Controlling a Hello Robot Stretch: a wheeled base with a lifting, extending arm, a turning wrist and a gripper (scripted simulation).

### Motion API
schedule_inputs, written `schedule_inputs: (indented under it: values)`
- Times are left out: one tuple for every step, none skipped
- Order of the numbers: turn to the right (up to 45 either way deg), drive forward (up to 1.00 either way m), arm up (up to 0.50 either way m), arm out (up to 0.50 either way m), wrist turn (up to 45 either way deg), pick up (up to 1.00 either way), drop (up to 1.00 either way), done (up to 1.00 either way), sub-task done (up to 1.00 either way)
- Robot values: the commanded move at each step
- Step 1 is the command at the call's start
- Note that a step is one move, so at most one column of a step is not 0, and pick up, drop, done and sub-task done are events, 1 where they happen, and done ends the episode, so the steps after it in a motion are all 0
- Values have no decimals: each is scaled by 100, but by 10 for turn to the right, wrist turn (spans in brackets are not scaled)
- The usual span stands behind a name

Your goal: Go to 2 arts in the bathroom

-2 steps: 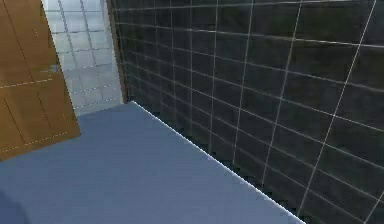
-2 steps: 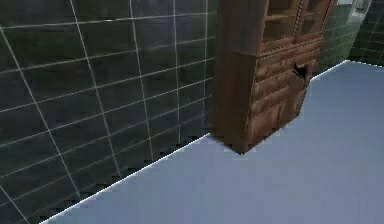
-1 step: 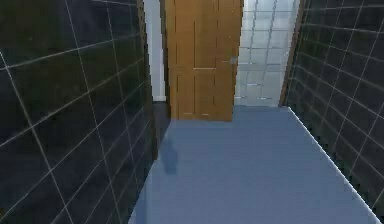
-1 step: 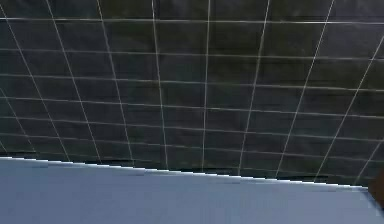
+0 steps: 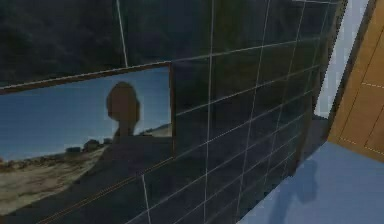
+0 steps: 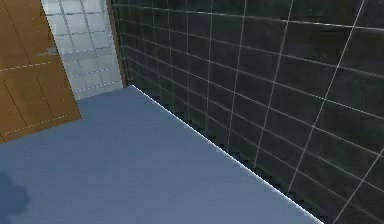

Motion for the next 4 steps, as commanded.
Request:
schedule_inputs:
  values:
    - [-240, 0, 0, 0, 0, 0, 0, 0, 0]
    - [0, 0, 0, 0, 0, 0, 0, 0, 100]
    - [-450, 0, 0, 0, 0, 0, 0, 0, 0]
    - [-450, 0, 0, 0, 0, 0, 0, 0, 0]
